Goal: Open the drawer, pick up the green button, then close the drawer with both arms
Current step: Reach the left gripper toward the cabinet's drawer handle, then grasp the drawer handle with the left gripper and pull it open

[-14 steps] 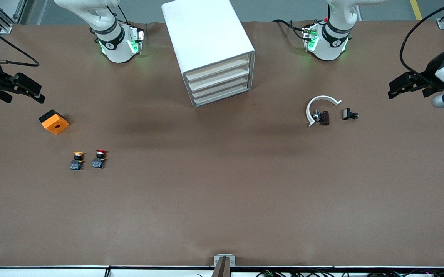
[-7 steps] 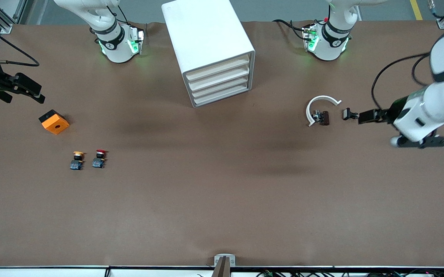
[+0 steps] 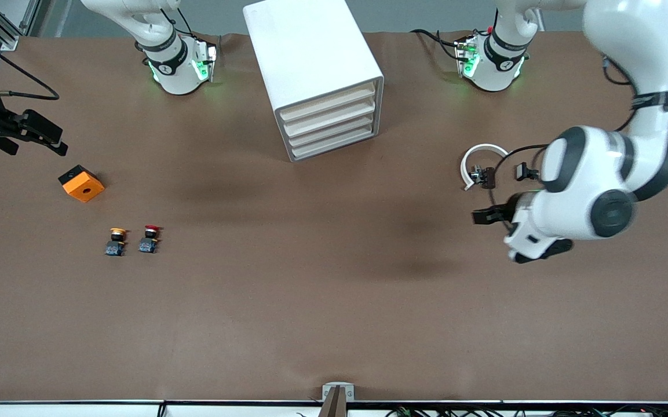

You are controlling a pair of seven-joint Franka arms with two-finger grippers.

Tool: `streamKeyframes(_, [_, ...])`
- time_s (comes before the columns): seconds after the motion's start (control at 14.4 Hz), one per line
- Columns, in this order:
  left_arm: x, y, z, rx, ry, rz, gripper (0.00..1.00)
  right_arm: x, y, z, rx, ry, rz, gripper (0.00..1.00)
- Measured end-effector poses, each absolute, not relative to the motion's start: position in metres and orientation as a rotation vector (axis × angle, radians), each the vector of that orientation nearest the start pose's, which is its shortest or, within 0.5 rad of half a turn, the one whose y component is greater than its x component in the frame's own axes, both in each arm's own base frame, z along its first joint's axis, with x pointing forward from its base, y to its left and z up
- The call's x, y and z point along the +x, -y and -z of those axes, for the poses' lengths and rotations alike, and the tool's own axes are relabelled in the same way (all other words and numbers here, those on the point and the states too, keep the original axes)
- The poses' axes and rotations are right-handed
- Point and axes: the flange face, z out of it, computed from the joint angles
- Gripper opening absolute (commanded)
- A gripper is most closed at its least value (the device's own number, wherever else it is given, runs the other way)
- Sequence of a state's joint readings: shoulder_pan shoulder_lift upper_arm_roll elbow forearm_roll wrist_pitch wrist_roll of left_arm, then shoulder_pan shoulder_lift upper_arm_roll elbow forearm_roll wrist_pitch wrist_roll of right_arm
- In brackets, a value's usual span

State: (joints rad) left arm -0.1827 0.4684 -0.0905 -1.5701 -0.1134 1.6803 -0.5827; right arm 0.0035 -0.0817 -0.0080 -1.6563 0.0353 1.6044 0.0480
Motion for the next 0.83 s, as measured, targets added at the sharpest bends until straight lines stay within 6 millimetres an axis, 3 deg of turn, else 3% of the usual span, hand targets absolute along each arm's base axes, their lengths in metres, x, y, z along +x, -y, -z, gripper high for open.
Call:
streamKeyframes(0.21, [0.604,0.236,-0.303,-2.889,0.777,-0.646,1.0,0.532,-0.001,-0.631,-3.104,-0.083,0.045,1.0])
streamKeyframes(0.35, [0.601,0.263,-0.279,-2.791,1.003,-0.712,1.0,0.532,-0.001,-0.631,-3.104,-0.083,0.045,1.0])
streamKeyframes(0.55, [0.597,0.293,-0.251,-2.578,1.346,-0.792,1.0,0.532,-0.001,-0.631,-3.104,-0.083,0.045,1.0])
streamKeyframes(0.83, [0.582,0.323,-0.221,-2.114,1.812,-0.963,1.0,0.532,-0.001,-0.631,-3.104,-0.083,0.045,1.0])
